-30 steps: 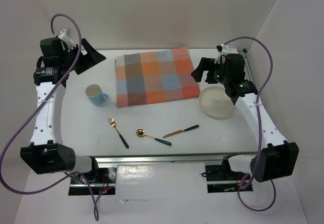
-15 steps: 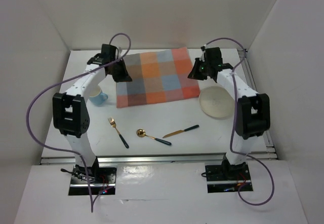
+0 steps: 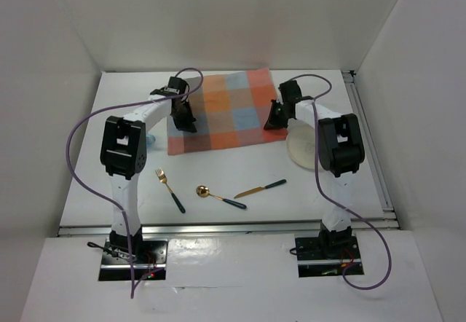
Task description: Set the dinner table for one person
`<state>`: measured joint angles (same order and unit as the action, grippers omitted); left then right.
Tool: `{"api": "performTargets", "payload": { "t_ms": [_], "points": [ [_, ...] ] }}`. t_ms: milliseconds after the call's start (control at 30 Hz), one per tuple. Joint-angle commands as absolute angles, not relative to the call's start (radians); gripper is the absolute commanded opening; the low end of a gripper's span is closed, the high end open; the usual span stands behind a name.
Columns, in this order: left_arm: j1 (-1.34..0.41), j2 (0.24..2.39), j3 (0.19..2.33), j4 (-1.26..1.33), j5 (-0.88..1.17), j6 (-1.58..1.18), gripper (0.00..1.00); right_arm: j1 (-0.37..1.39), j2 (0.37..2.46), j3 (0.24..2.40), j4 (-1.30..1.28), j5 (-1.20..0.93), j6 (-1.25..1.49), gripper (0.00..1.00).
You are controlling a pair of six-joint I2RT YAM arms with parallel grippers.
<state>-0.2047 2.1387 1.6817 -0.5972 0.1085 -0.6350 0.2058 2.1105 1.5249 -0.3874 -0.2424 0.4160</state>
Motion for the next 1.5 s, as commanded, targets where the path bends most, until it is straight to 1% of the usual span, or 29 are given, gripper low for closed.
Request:
{"api": "performTargets", "payload": {
  "t_ms": [0, 200, 367, 467, 567, 967, 1233, 1467],
  "points": [
    [-0.209, 2.155, 1.700, -0.594, 0.080, -0.653, 0.00, 0.221, 2.092, 1.471, -0.356, -0.219, 0.443, 0.00],
    [-0.209, 2.126, 1.608, -0.615, 0.061, -0.644, 0.00, 0.265, 2.011, 1.309, -0.356, -0.219, 0.463, 0.00],
    [-0.209, 2.050, 1.481, -0.615, 0.025, -0.617, 0.00, 0.319, 1.893, 1.122, -0.356, -0.201, 0.482, 0.00],
    [-0.209, 1.987, 1.406, -0.615, 0.012, -0.606, 0.00, 0.328, 1.798, 1.030, -0.356, -0.186, 0.491, 0.00],
    [-0.209, 1.925, 1.335, -0.591, 0.012, -0.597, 0.00, 0.328, 1.753, 0.964, -0.347, -0.176, 0.514, 0.00],
    [-0.274, 1.813, 1.215, -0.591, 0.012, -0.588, 0.00, 0.328, 1.687, 0.916, -0.408, -0.080, 0.534, 0.00],
    [-0.293, 1.729, 1.137, -0.612, -0.060, -0.595, 0.00, 0.328, 1.658, 0.916, -0.417, -0.091, 0.525, 0.00],
    [-0.293, 1.683, 1.034, -0.586, -0.035, -0.606, 0.00, 0.328, 1.626, 0.871, -0.426, -0.081, 0.525, 0.00]
  ]
}}
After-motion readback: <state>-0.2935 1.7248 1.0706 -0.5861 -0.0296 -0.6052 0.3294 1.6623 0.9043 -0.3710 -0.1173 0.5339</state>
